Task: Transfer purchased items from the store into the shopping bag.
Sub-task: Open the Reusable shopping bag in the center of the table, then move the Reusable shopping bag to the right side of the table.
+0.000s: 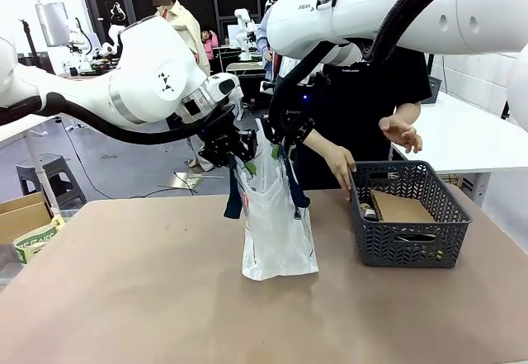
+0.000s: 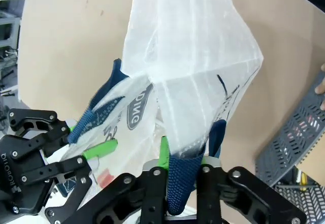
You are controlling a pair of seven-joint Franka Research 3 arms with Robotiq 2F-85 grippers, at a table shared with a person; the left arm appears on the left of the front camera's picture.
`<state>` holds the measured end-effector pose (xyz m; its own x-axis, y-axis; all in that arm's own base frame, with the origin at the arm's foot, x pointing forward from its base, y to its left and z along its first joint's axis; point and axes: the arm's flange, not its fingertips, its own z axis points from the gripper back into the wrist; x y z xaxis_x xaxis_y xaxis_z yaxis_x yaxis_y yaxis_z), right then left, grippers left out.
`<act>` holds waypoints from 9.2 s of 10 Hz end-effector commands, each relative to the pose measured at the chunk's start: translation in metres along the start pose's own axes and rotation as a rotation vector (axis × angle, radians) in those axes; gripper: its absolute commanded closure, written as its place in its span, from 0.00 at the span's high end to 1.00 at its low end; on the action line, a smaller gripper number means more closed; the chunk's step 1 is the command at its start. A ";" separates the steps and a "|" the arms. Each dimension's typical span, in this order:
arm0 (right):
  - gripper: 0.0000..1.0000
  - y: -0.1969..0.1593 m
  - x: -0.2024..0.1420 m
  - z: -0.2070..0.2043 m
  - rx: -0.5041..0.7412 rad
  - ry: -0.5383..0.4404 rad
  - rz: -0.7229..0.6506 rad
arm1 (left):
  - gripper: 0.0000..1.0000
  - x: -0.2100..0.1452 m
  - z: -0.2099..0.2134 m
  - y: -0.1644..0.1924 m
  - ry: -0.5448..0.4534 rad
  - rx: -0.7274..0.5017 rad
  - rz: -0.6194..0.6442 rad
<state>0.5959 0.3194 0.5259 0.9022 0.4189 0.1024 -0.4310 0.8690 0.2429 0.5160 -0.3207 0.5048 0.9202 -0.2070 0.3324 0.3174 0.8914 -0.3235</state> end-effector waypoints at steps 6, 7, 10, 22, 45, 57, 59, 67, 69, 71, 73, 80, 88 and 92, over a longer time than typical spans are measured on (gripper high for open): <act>0.00 -0.004 -0.028 0.009 -0.062 0.024 -0.026 | 0.00 -0.005 0.013 0.008 -0.025 0.057 0.042; 0.00 -0.007 -0.032 0.012 -0.073 0.025 -0.029 | 0.00 -0.005 0.018 0.012 -0.027 0.076 0.037; 0.00 -0.013 -0.039 0.022 -0.144 0.062 -0.019 | 0.00 -0.002 0.029 0.021 0.043 0.160 0.031; 0.00 -0.024 -0.044 0.028 -0.208 0.123 0.215 | 0.00 -0.003 0.041 0.040 0.065 0.258 -0.007; 0.00 -0.019 -0.038 0.029 -0.199 0.116 0.256 | 0.00 -0.004 0.035 0.031 0.057 0.189 -0.140; 0.00 -0.019 -0.038 0.029 -0.199 0.116 0.256 | 0.00 -0.004 0.035 0.031 0.057 0.189 -0.140; 0.00 -0.019 -0.038 0.029 -0.199 0.116 0.256 | 0.00 -0.004 0.035 0.031 0.057 0.189 -0.140; 0.00 -0.028 -0.043 0.031 -0.175 0.077 0.171 | 0.00 -0.005 0.044 0.047 0.028 0.123 -0.027; 0.00 -0.029 -0.042 0.029 -0.165 0.081 0.174 | 0.00 -0.003 0.043 0.048 0.036 0.112 -0.034; 0.00 -0.029 -0.042 0.028 -0.162 0.082 0.175 | 0.00 -0.002 0.041 0.048 0.047 0.114 -0.040; 0.00 -0.028 -0.038 0.031 -0.189 0.102 0.184 | 0.00 0.001 0.041 0.044 0.039 0.137 -0.043; 0.00 -0.028 -0.038 0.031 -0.189 0.102 0.184 | 0.00 0.001 0.041 0.044 0.039 0.137 -0.043; 0.00 -0.028 -0.038 0.031 -0.189 0.102 0.184 | 0.00 0.001 0.041 0.044 0.039 0.137 -0.043; 0.00 -0.028 -0.038 0.031 -0.189 0.102 0.184 | 0.00 0.001 0.041 0.044 0.039 0.137 -0.043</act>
<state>0.5736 0.2716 0.5442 0.8060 0.5914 0.0254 -0.5919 0.8045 0.0494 0.5208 -0.2670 0.5266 0.9153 -0.2626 0.3054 0.3273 0.9269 -0.1839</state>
